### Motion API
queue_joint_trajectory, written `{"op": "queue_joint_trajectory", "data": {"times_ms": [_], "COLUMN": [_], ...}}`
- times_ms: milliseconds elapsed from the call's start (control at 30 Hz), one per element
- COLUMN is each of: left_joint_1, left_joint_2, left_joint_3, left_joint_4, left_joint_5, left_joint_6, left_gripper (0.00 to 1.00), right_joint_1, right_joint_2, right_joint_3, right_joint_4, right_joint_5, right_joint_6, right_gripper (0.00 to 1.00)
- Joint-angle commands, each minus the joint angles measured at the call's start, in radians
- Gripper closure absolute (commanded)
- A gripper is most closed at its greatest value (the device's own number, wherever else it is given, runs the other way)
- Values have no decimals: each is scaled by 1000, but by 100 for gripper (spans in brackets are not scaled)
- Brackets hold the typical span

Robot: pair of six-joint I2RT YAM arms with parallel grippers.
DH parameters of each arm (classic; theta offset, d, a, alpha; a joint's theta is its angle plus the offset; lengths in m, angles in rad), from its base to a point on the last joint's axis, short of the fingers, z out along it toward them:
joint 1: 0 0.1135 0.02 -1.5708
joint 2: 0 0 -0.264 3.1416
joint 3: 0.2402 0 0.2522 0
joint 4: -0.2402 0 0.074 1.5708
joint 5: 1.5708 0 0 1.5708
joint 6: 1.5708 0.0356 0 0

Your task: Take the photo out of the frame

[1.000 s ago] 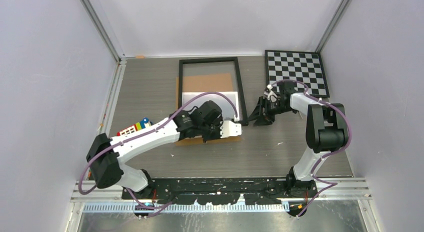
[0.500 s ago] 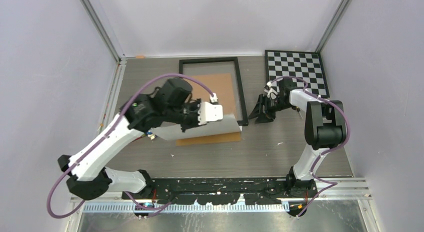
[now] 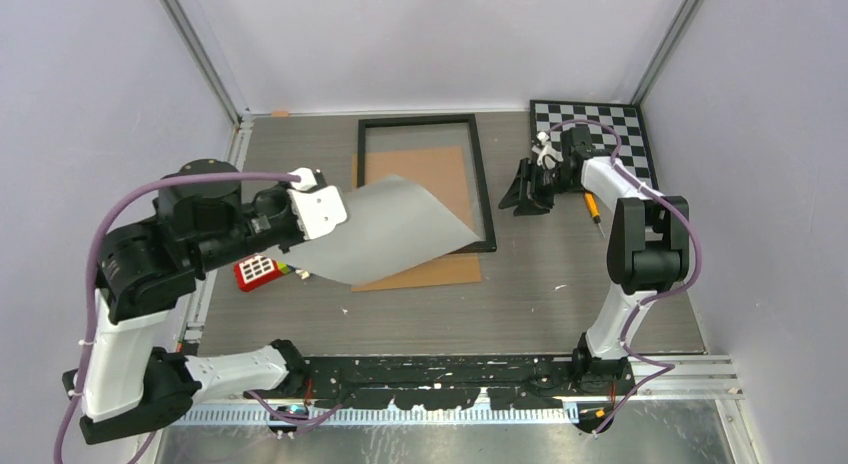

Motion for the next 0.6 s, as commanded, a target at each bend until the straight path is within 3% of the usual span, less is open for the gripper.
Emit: {"op": "queue_joint_trajectory", "data": {"times_ms": [0, 267, 433, 567], "left_joint_1": [34, 53, 263, 406], "left_joint_2": [6, 26, 175, 353], "left_joint_3": [36, -141, -124, 4], "left_joint_4": [68, 501, 721, 838], "left_joint_5": [-189, -471, -405, -323], "left_joint_6": [49, 234, 232, 223], "left_gripper": [100, 100, 100, 100], "right_joint_1": [-1, -7, -48, -83], "right_joint_2": [28, 13, -29, -68], "right_joint_3": [70, 83, 36, -6], "right_joint_4": [-17, -15, -3, 3], "right_joint_5": [20, 38, 38, 35], "right_joint_6": [-2, 9, 18, 22], "right_gripper": [43, 43, 43, 43]}}
